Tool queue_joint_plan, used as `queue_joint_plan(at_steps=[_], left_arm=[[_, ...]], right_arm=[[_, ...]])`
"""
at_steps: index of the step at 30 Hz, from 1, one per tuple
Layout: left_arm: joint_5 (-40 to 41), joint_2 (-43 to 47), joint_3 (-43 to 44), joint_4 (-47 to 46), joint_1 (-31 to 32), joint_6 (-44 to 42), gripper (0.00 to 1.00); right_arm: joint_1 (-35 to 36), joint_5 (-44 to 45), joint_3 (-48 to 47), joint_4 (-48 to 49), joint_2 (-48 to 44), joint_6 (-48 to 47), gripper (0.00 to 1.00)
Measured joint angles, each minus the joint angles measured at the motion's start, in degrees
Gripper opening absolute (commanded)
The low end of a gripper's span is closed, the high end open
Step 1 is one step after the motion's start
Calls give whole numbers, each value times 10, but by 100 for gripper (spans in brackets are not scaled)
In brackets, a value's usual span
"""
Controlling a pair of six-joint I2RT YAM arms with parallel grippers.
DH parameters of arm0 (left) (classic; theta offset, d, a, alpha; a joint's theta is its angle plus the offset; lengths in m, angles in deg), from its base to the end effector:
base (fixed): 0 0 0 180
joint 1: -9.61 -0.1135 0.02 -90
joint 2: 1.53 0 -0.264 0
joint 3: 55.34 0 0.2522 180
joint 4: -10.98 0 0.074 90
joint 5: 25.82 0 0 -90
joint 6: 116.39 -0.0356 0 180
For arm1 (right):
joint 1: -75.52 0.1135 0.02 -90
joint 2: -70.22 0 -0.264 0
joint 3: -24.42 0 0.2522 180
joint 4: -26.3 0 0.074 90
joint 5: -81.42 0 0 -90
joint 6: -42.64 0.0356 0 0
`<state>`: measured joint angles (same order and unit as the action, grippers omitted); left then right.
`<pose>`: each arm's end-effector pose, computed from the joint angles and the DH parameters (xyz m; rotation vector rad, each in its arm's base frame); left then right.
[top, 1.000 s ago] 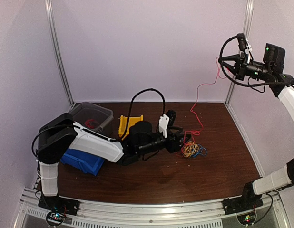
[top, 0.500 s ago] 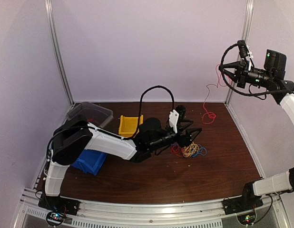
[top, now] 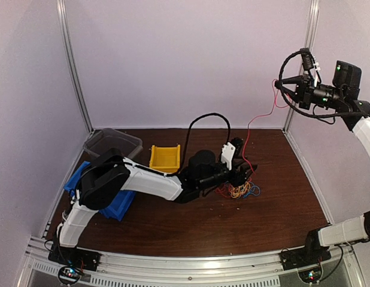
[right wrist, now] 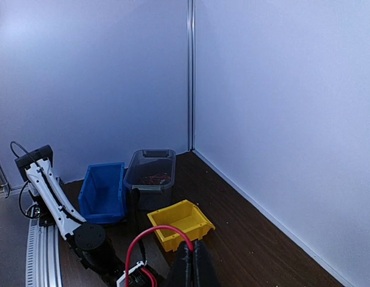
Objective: Untangle the cables
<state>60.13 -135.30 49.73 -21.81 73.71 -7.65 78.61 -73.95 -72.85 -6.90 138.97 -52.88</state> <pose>0.2306 -0.4806 0.1908 0.6831 1.4746 -1.1970 0.2324 0.0450 0.4727 -0.9621 1.3792 0.9003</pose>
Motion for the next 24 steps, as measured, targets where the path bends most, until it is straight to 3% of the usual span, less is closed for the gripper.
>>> queue_joint_plan(at_steps=[4,11,19,21,24], left_arm=[[-31,0,-10,1,0,15,54],[-57,8,-113,-44,0,75,55],[-58,10,-99,-48,0,96,60],[-48,10,-82,-40,0,99,55],[-44,10,-53,-33,0,106,32]], right_arm=[[0,-5,-12,1,0,9,0],[1,-9,-18,2,-3,10,0],[2,-9,-17,3,-3,10,0],[2,-9,-17,4,-3,12,0],[2,-9,-17,8,-3,14,0]])
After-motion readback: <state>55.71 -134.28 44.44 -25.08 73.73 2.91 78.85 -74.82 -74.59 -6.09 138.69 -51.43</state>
